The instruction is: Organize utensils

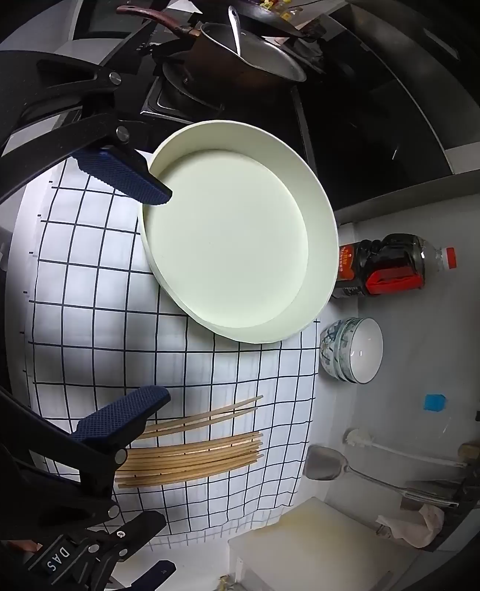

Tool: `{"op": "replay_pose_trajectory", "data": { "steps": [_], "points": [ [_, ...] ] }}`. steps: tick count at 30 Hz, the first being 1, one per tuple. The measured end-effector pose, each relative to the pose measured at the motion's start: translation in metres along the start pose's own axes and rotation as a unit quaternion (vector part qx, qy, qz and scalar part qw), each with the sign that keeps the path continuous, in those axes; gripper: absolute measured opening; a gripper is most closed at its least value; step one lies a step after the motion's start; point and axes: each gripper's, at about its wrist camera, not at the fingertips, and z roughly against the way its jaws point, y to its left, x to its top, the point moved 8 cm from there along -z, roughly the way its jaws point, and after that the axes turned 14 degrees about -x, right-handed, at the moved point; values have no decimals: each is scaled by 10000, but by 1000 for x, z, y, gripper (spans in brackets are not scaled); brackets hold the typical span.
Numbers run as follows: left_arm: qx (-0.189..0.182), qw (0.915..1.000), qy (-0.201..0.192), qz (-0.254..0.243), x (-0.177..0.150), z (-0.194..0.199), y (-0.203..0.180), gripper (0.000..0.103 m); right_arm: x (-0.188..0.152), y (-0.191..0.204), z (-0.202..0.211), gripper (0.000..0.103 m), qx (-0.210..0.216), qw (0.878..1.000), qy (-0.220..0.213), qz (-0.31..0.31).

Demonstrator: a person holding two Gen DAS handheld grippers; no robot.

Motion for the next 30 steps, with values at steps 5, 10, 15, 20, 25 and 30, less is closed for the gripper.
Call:
{"op": "replay_pose_trajectory", "data": {
  "steps": [5, 10, 15, 20, 25, 30],
  "points": [
    [17, 10000, 11, 6, 0, 0, 1, 97, 0, 0, 0, 95, -20, 10000, 11, 1],
    [19, 10000, 27, 0, 2, 1, -1, 97, -1, 0, 0, 95, -3, 10000, 11, 5],
    [17, 10000, 36, -1, 2, 1, -1, 97, 0, 0, 0, 95, -2, 10000, 12, 4],
    [16, 10000, 42, 3, 1, 0, 1, 97, 0, 0, 0, 95, 2, 10000, 16, 1],
    [20, 10000, 42, 2, 0, 0, 1, 97, 0, 0, 0, 95, 1, 10000, 17, 1],
    [11, 10000, 43, 6, 1, 0, 1, 97, 0, 0, 0, 95, 2, 10000, 17, -1]
  ]
}}
